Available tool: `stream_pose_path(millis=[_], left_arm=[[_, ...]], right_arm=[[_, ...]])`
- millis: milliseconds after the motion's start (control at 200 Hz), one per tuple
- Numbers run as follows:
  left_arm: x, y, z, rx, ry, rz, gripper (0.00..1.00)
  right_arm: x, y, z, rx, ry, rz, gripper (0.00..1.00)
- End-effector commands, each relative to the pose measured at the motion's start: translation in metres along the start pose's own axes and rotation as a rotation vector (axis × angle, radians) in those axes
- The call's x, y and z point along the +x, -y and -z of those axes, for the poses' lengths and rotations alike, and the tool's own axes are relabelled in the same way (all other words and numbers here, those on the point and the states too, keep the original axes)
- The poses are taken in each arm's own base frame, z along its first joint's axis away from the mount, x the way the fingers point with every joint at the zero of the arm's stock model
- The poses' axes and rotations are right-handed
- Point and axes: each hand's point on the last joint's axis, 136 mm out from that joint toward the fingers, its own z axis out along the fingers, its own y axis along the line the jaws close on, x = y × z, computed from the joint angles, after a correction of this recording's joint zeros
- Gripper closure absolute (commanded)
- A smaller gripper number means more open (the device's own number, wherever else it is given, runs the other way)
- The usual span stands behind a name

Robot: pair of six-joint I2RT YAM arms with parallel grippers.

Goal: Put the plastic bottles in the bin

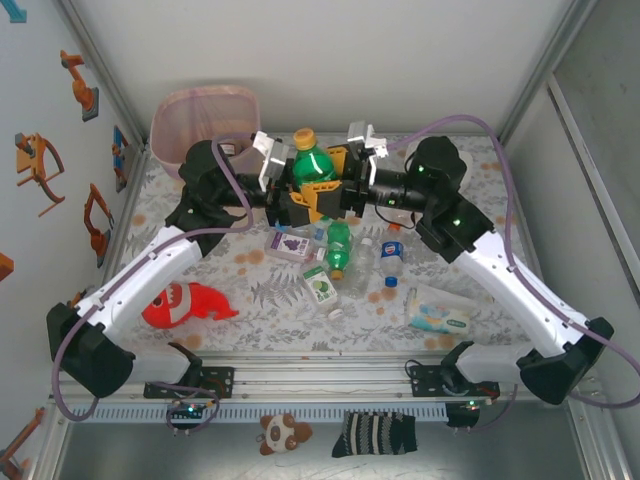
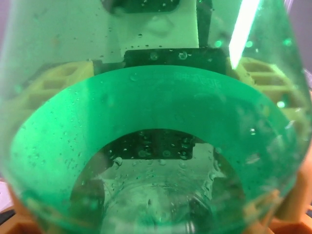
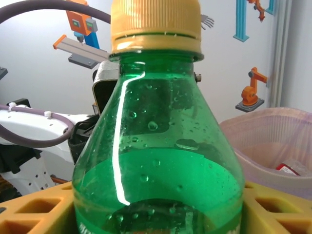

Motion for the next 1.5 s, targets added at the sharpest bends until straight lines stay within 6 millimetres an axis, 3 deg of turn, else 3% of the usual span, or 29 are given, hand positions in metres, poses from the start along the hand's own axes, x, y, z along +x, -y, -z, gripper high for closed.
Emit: stream_pose_path(millis=[0,265,511,676,826,1041,1497], left_arm=[[-0.019,0.01,0.004,-0.004,0.02,-0.091,0.54],[-0.017,-0.006,0.01,-0.082,0.011,-0.071,0.58],[-0.011,-0.063,0.032,-0.398,-0.014,0.005,0.63],[-0.005,-0.122,0.077,-0.788,-0.046,0.114,0.63],[-0.002,-0.153,0.125,-1.027,-0.05,0.223,0.67],[-0.002,-0.175,0.178,-1.217,-0.093,0.287,0.67],[0.021,-0.209,0.292,-1.544,-0.32,0.336,0.67]], right_arm=[[-0.025,-0.01,0.017,0.046,0.051,0.069,0.3],[-0.021,-0.014,0.039,0.134,0.014,0.114,0.26],[-0.021,-0.013,0.056,0.219,0.004,0.152,0.26],[-0.021,-0.011,0.059,0.244,0.003,0.159,0.26],[-0.021,-0.01,0.06,0.249,0.0,0.154,0.26],[-0.018,-0.009,0.059,0.251,-0.008,0.145,0.26],[-0.009,-0.003,0.058,0.267,-0.033,0.125,0.27]])
